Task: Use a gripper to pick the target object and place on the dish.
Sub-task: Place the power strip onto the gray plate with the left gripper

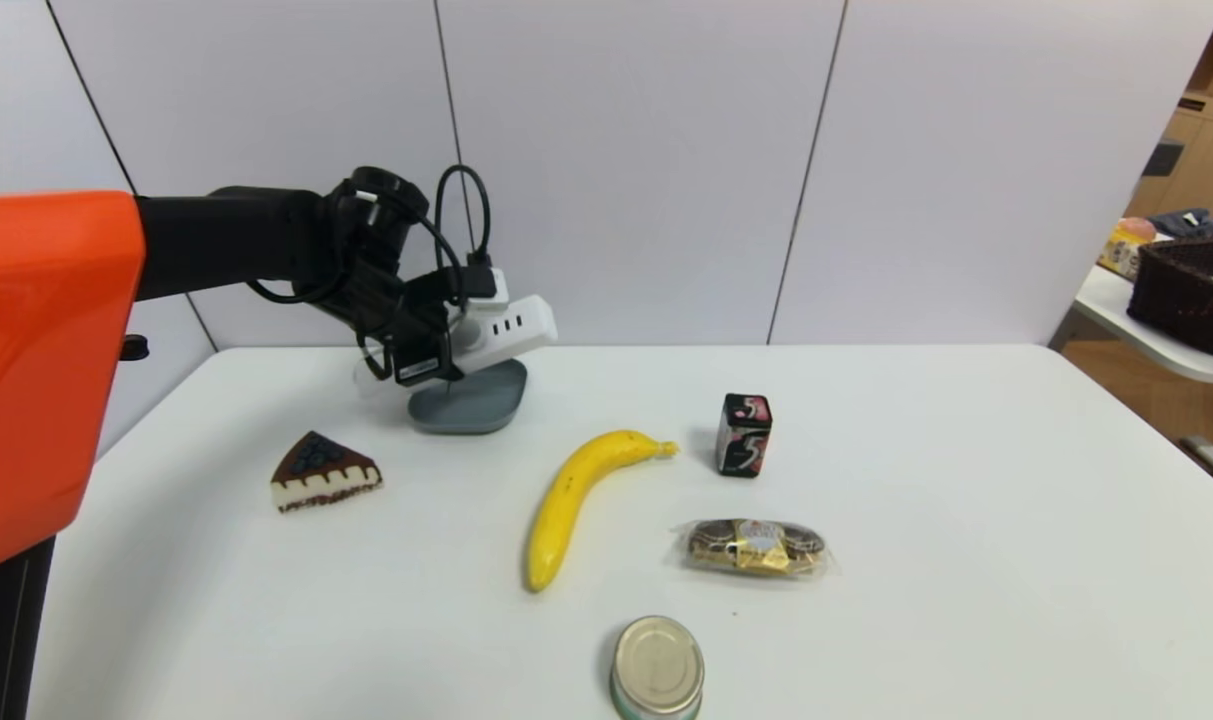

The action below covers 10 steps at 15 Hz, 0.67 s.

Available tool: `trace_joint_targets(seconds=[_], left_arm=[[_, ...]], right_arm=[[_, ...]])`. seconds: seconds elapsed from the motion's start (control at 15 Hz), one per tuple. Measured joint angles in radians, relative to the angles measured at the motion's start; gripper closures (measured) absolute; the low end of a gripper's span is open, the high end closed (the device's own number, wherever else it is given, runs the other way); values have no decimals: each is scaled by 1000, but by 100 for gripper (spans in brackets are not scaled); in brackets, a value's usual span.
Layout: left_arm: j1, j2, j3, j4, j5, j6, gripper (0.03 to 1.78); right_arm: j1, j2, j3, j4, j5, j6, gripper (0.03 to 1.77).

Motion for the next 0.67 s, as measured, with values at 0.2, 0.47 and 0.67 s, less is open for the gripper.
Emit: trace_joint_targets(seconds=[0.2,0.47,0.67], left_arm=[[-5,18,0,-3,0,-8,95],[-9,33,0,-3,0,-9,95],[-10,37,0,-1,1,-9,95]], right_arm=[[0,0,0,0,0,0,9],[0,0,0,0,0,0,9],[0,0,0,0,0,0,9]])
